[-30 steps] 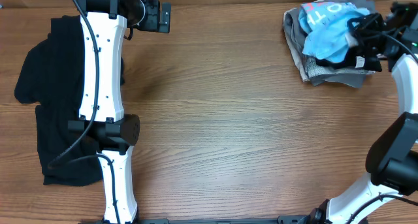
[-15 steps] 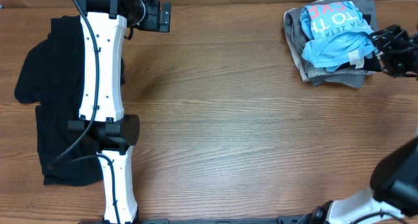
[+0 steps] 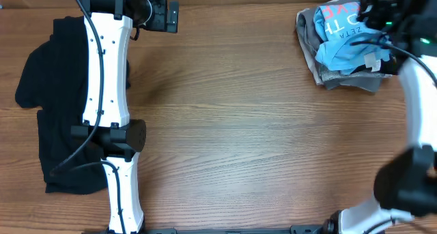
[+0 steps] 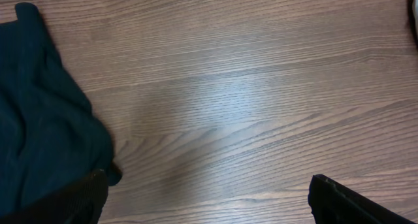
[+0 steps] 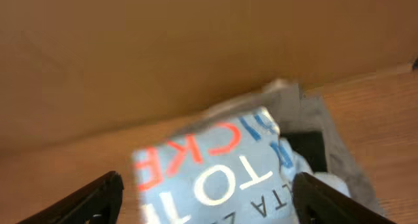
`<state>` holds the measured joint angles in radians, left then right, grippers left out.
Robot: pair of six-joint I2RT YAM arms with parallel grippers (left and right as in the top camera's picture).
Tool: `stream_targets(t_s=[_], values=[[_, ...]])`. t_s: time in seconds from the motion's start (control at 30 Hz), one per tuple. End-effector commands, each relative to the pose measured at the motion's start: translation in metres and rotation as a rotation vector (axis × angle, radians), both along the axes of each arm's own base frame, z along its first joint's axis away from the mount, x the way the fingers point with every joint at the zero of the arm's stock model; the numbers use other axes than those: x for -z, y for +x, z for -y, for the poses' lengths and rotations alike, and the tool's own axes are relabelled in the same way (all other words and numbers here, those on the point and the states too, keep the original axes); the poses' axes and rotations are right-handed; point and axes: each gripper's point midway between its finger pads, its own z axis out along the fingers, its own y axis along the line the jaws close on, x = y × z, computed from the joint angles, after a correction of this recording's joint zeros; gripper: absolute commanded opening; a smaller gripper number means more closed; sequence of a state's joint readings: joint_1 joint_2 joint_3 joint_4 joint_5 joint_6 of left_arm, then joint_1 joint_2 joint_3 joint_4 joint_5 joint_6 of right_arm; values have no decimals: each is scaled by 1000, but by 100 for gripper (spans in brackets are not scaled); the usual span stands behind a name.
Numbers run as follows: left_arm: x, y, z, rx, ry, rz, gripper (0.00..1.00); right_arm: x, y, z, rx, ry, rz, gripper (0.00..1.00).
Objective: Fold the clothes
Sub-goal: 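Carry the shirt with the right gripper onto the grey clothes stack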
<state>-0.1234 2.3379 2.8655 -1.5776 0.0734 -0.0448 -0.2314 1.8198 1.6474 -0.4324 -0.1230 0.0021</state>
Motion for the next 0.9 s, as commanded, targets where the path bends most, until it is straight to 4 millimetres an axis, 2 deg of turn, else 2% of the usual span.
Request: stream_targets(t_s=[0.0,0.07,0.1,0.27,0.33,0.43,0.5,0.57,0.63,0.77,0.83,0.87], values=[[-1,1,-1,16,16,8,100,76,12,31,95,-95,-157,90],[-1,1,-1,16,16,9,100,117,16,37,99,-81,-223,94],[-1,1,-1,16,16,9,100,141,17,41,101,-72,-259,100],[-1,1,-1,16,15,11,100,232,9,46,99,-30,-420,100],[-2,1,-1,16,15,12,100,251,4,43,90,-14,-461,100],[-1,1,-1,16,15,12,100,248,4,42,86,-10,-462,100],[-2,1,-1,17,15,12,100,229,9,44,91,-15,-429,100],[-2,1,-1,17,15,11,100,194,15,50,111,-14,-377,100],[-2,1,-1,17,15,11,100,147,20,56,126,-22,-311,100],[-2,1,1,20,5,10,100,17,14,64,150,-57,-147,100],[-2,1,1,20,6,10,100,-53,-4,59,154,-75,-67,100],[-2,1,1,20,5,10,100,-80,-15,56,156,-81,-38,100]])
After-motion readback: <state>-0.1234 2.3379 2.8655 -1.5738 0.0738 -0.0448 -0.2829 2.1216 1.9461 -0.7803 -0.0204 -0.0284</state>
